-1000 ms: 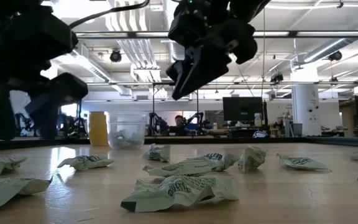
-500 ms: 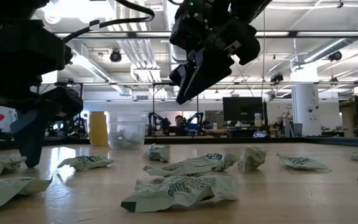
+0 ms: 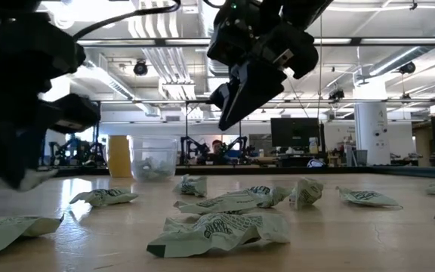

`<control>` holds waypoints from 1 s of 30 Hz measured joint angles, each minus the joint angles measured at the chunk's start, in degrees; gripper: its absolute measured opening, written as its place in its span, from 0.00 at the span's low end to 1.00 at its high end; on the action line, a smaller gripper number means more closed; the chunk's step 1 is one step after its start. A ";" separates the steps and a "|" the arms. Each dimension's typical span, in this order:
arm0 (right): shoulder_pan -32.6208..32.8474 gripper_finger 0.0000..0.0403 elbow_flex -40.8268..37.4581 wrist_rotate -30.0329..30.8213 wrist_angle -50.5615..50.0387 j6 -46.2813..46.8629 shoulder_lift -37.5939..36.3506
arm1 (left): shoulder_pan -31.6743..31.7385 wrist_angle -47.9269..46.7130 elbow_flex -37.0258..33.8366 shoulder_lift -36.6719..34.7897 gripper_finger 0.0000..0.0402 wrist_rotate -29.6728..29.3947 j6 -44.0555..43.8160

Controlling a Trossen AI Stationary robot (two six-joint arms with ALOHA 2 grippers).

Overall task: Pick and place Stevia / Truvia into bins
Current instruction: Put the stevia packet into the transparent container

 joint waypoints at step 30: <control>11.70 0.20 -11.70 30.43 29.27 27.08 1.31 | 18.52 -7.15 -0.49 -23.66 0.00 -51.63 28.84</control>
